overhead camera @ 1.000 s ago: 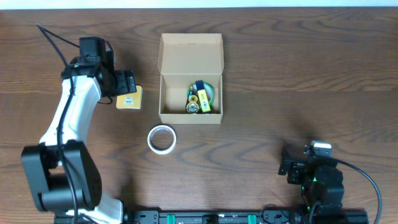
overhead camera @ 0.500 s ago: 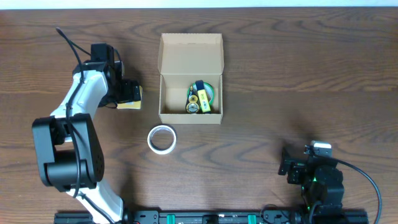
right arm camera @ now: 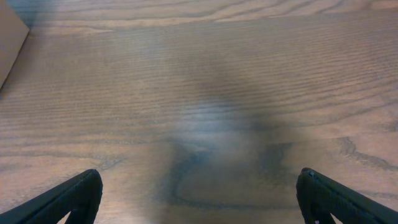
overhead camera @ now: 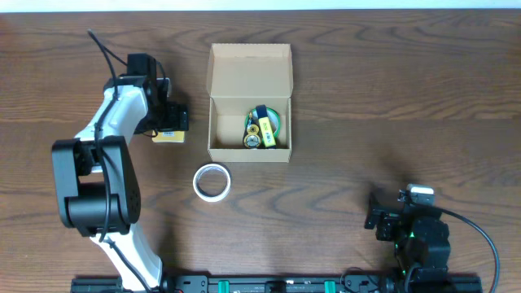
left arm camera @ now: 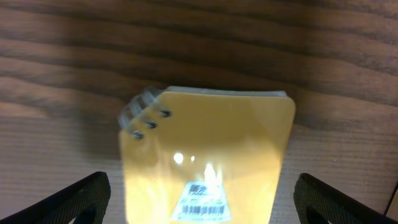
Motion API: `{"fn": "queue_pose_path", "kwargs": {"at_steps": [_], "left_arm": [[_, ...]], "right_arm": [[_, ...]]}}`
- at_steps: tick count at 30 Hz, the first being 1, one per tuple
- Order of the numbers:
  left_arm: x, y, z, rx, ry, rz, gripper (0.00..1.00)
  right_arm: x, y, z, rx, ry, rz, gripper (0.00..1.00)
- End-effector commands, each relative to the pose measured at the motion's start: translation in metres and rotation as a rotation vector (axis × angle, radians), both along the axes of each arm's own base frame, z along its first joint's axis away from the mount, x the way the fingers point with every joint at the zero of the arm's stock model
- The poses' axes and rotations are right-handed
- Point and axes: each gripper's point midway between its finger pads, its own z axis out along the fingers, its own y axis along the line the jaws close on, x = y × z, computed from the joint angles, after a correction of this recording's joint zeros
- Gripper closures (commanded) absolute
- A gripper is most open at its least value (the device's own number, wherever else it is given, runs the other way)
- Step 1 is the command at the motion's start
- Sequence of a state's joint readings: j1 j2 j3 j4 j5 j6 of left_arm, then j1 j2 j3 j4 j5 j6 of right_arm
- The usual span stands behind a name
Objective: Pack container
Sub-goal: 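Lower the left gripper onto the notepad and grasp its edge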
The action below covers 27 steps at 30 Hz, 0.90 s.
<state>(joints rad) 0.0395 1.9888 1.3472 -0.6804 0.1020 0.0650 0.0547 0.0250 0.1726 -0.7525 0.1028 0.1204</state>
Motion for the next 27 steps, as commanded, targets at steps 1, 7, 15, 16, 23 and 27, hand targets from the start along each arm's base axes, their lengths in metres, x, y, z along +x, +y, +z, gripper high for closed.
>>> {"fn": "queue_pose_path", "kwargs": {"at_steps": [1, 7, 15, 16, 23, 27], "left_arm": [[0.008, -0.007, 0.0, 0.0, -0.007, -0.035, 0.04], [0.006, -0.008, -0.007, 0.002, 0.012, -0.038, 0.05], [0.005, -0.005, -0.009, 0.019, 0.019, -0.036, 0.05], [0.005, -0.005, -0.009, 0.023, 0.019, -0.035, 0.05], [-0.004, -0.001, -0.012, 0.041, 0.057, -0.033, 0.05], [-0.007, -0.001, -0.016, 0.042, 0.074, -0.034, 0.04]], "right_arm": [[0.0, -0.001, -0.003, -0.01, 0.004, 0.003, 0.01], [0.0, -0.001, -0.003, -0.01, 0.004, 0.003, 0.01], [0.0, -0.001, -0.003, -0.01, 0.004, 0.003, 0.01], [0.0, -0.001, -0.003, -0.01, 0.004, 0.003, 0.01], [0.0, -0.001, -0.003, -0.01, 0.004, 0.003, 0.01], [0.0, -0.001, -0.003, -0.01, 0.004, 0.003, 0.01]]}}
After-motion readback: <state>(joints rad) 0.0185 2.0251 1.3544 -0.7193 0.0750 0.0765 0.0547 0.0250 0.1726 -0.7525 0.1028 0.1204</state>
